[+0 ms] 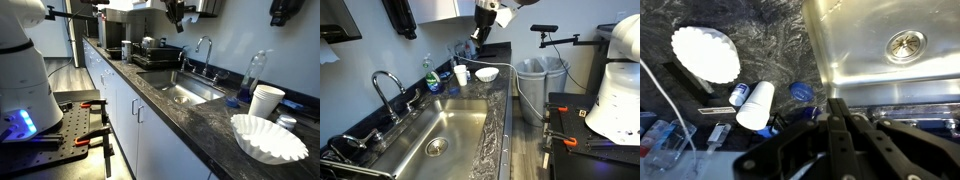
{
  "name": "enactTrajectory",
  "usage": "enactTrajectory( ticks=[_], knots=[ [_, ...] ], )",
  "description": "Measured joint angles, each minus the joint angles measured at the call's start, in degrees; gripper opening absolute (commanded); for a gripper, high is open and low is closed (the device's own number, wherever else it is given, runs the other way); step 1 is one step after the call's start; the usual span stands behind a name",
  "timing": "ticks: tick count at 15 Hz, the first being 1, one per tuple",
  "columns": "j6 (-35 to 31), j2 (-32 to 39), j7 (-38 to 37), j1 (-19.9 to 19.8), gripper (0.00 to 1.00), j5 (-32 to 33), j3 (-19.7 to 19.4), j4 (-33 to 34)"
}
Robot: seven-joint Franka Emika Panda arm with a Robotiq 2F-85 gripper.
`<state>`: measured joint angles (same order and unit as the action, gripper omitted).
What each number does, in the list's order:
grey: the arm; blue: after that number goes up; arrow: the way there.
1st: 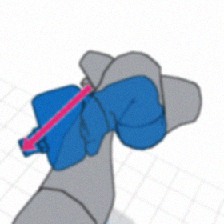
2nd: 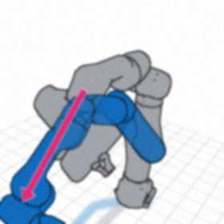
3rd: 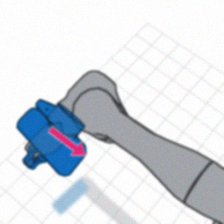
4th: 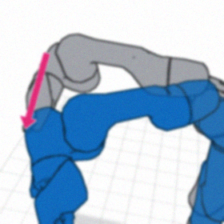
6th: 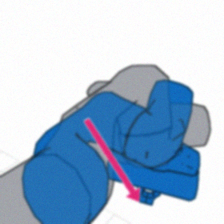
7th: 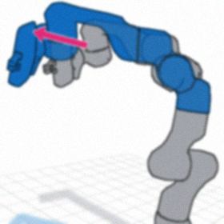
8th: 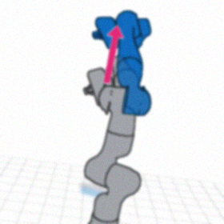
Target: Press the soap dispenser
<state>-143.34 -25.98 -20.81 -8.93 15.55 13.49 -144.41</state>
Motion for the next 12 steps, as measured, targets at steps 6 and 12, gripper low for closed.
enactTrajectory(
  ticks=[6,12],
  knots=[
    [2.88,-1.51,15.47,10.84,0.00,-14.01,-10.21,-3.70],
    [7.09,-4.11,18.91,12.26,0.24,-16.69,-11.58,-5.76]
  ],
)
